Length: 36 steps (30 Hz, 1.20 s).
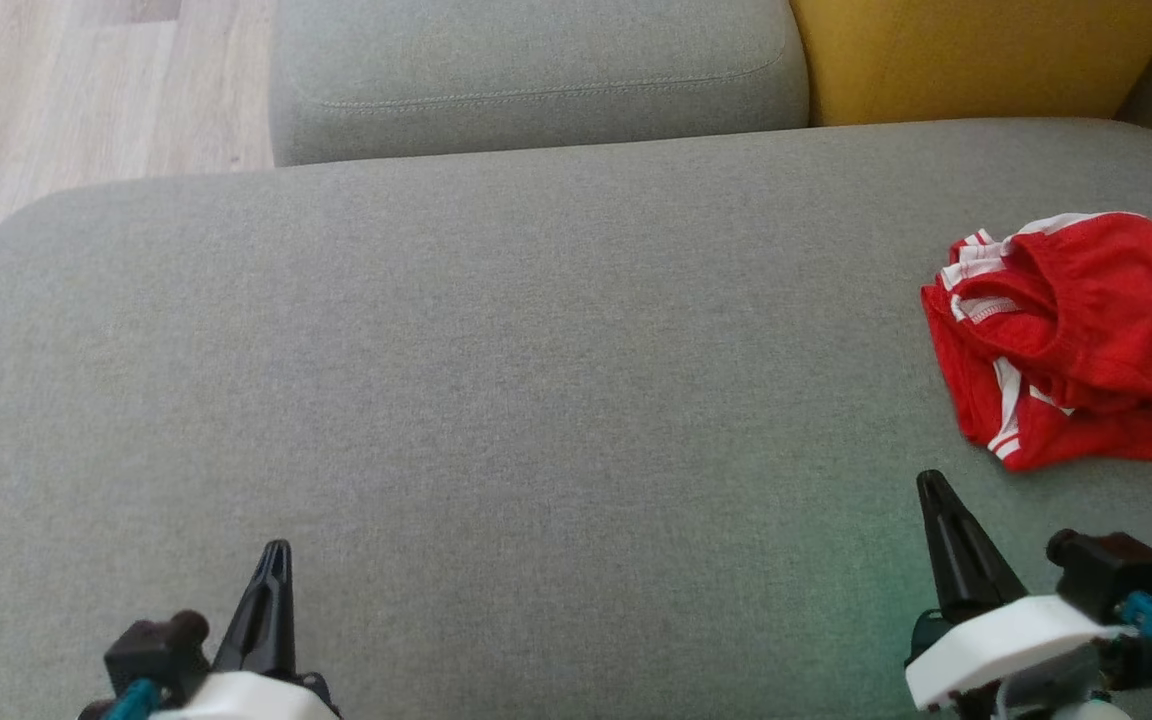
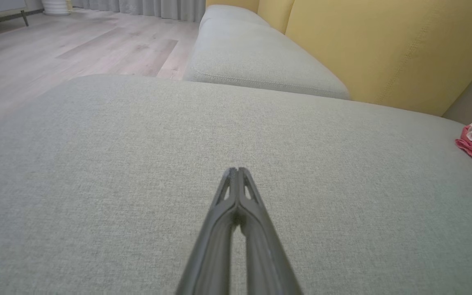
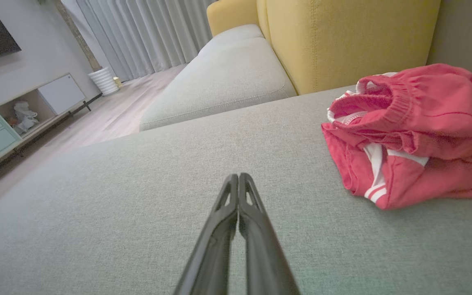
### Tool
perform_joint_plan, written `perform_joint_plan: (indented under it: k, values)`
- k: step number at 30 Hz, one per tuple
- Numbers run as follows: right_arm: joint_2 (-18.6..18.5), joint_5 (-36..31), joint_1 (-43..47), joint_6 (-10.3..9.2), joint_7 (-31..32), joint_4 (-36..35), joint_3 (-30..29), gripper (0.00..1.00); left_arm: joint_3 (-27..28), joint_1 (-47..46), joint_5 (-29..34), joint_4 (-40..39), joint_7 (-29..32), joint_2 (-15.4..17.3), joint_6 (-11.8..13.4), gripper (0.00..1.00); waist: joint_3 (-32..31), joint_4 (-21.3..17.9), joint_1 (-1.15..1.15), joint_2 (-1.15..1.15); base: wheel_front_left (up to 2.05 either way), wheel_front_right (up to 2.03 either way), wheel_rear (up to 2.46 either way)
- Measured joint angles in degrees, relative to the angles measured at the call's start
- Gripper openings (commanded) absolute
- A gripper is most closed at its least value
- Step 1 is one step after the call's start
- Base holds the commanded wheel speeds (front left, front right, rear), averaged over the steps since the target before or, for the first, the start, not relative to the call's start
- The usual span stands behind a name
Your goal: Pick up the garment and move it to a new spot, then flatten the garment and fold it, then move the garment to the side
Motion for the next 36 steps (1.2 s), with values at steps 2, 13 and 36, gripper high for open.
perform_joint_plan:
  k: [2,13,36]
  values:
    - [-0.01,1.43,-0.24,0.00,0.00,0.21,-0.05,0.00,0.09,-0.25,-1.37,0.21,0.30,-0.05,-0.07,0.00,-0.01,0.01,0.00,0.00,0.00,0.00,0.00]
    - [-0.07,8.44,-0.39,0.00,0.00,1.26,-0.32,0.00,1.19,-1.05,-7.91,0.96,1.67,-0.38,-1.58,0.00,-0.03,0.05,0.00,0.00,0.00,0.00,0.00]
    - [-0.30,24.27,-2.91,0.00,0.00,4.03,-1.76,0.00,4.03,-3.32,-22.69,2.57,4.74,-1.68,-4.11,0.00,-0.06,0.15,0.00,0.00,0.00,0.00,0.00]
